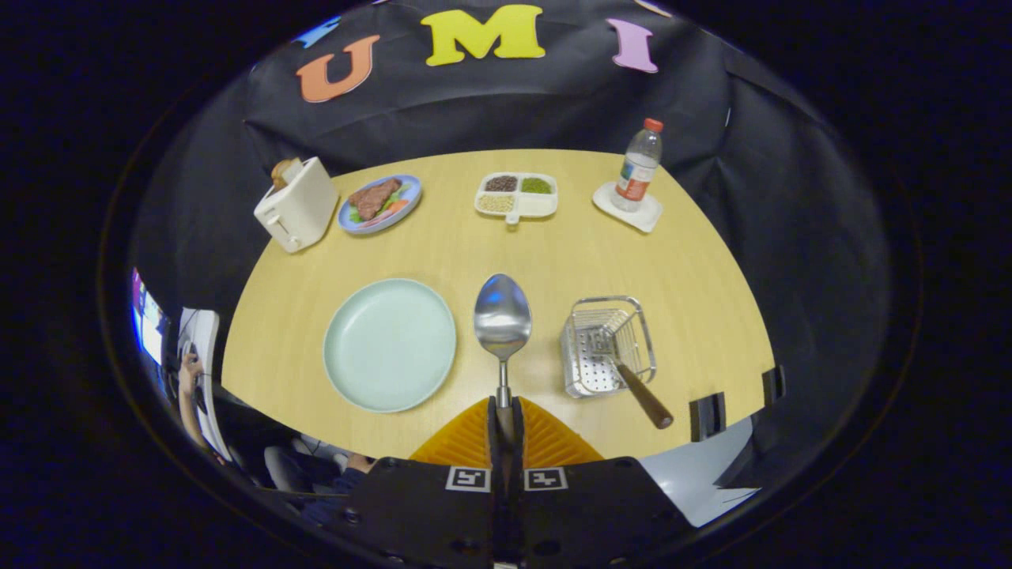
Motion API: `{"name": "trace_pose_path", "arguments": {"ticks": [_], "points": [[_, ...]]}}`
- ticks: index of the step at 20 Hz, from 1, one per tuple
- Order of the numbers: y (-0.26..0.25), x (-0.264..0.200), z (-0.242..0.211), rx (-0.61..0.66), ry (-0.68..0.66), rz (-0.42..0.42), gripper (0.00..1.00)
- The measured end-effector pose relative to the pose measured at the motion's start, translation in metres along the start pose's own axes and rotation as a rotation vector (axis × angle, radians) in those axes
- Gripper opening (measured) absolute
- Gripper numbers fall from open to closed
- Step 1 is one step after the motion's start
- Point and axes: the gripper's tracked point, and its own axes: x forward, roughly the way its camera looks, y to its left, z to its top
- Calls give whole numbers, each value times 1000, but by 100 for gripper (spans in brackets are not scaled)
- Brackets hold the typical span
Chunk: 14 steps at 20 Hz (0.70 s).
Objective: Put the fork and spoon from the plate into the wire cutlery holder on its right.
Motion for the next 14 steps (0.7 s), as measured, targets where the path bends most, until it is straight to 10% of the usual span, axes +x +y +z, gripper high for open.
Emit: {"name": "trace_pose_path", "arguments": {"ticks": [14], "points": [[-64,9,6,48,4,-86,3]]}}
